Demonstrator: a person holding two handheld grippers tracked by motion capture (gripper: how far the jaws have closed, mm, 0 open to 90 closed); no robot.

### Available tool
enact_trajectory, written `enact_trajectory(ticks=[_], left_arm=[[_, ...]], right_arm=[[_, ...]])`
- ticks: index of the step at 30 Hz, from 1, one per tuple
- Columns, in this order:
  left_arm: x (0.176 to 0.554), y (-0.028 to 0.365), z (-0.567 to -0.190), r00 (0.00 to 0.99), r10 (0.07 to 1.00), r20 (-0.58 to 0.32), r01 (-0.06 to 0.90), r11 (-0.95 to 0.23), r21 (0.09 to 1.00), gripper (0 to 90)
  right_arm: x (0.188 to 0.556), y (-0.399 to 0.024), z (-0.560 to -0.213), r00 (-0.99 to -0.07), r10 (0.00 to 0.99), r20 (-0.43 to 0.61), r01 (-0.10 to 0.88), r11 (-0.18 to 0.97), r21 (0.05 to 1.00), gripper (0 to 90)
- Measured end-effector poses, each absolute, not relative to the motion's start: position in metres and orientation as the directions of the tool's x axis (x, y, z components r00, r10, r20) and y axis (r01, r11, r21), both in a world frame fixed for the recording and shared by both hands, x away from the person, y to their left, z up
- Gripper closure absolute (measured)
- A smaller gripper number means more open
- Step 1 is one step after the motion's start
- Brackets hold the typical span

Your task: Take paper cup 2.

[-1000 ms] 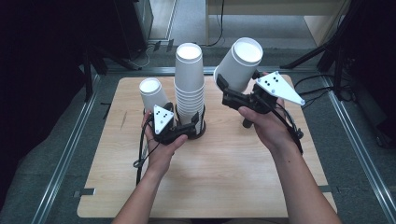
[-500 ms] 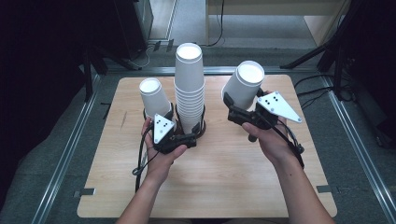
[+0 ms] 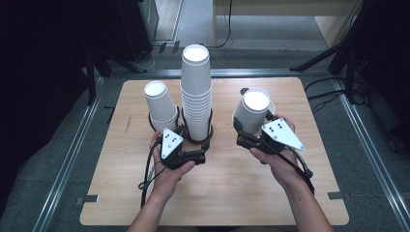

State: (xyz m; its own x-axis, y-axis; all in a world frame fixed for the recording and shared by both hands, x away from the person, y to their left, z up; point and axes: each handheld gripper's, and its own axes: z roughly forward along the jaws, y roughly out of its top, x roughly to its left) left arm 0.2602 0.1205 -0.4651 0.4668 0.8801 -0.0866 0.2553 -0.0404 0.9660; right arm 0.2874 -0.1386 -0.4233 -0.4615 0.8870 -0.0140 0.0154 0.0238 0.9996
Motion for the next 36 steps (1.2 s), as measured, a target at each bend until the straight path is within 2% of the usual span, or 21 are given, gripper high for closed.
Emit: enact_trajectory(ticks=[10,25,36], left_arm=[[0.253,0.126,-0.473,0.471,0.88,-0.069,0.274,-0.071,0.959,0.4],[0.246,0.125,-0.483,0.506,0.858,-0.081,0.302,-0.088,0.949,0.4],[0.24,0.113,-0.49,0.571,0.818,-0.071,0.309,-0.134,0.942,0.4]], right_arm=[[0.268,-0.144,-0.458,-0.412,0.903,-0.124,0.012,0.141,0.99,12.2],[0.258,-0.143,-0.486,-0.358,0.888,-0.288,0.004,0.31,0.951,12.2],[0.255,-0.139,-0.508,-0.293,0.808,-0.511,-0.064,0.517,0.854,12.2]])
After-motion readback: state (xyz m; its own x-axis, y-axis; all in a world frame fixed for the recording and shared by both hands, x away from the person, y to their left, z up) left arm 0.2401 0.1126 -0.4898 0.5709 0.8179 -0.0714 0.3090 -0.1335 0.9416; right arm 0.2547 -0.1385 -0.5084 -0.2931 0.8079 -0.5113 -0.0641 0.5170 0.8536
